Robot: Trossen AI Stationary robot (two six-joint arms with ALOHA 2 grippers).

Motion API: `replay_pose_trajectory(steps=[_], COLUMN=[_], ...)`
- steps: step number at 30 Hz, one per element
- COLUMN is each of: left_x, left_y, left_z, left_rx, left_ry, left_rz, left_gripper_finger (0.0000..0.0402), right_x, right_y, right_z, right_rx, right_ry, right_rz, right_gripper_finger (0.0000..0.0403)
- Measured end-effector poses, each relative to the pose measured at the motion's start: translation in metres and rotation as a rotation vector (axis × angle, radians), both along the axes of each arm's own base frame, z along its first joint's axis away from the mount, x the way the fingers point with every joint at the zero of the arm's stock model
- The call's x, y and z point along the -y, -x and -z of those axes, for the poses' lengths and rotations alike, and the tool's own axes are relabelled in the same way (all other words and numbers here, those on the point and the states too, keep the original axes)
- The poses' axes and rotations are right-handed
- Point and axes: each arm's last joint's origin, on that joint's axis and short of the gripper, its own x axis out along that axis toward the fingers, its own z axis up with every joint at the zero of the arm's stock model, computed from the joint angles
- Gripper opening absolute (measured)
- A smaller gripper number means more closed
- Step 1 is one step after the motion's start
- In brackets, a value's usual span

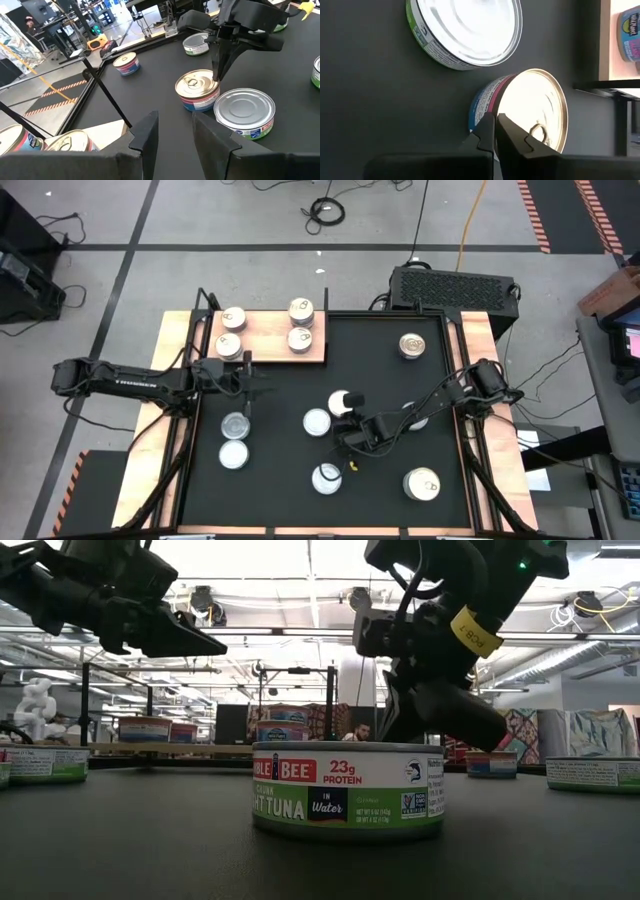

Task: Stack canned seafood by type on shelf
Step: Stack the blue-pink tuna can on top of the other blue-pink tuna cans on the shelf

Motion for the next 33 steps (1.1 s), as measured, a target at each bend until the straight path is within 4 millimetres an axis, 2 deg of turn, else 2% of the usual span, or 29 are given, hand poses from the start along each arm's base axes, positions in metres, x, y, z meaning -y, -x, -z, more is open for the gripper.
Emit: replay_pose_trajectory(steps=[6,19,25,33], left_x=[0.000,0.000,0.000,0.000], left_y=[0.000,0.000,0.000,-0.001], left_z=[0.000,0.000,-0.002,-0.003], left_rx=[0.001,0.002,0.018,0.027], left_ry=[0.000,-0.001,-0.002,-0.004], left_rz=[0.000,0.000,-0.001,-0.009], left_gripper_finger=[0.0123,0.0123,0.0123,0.0123], right_x=[-0.001,-0.003,0.011,0.040], right_y=[-0.004,-0.028,-0.041,-0.059], right_z=[-0.007,-0.046,-0.063,-0.074], right_rx=[-0.007,0.040,0.054,0.109], right_ry=[0.031,0.093,0.121,0.161], right_rz=[-0.033,-0.105,-0.121,-0.176], right_gripper_finger=[0.0000,0.0000,0.0000,0.0000])
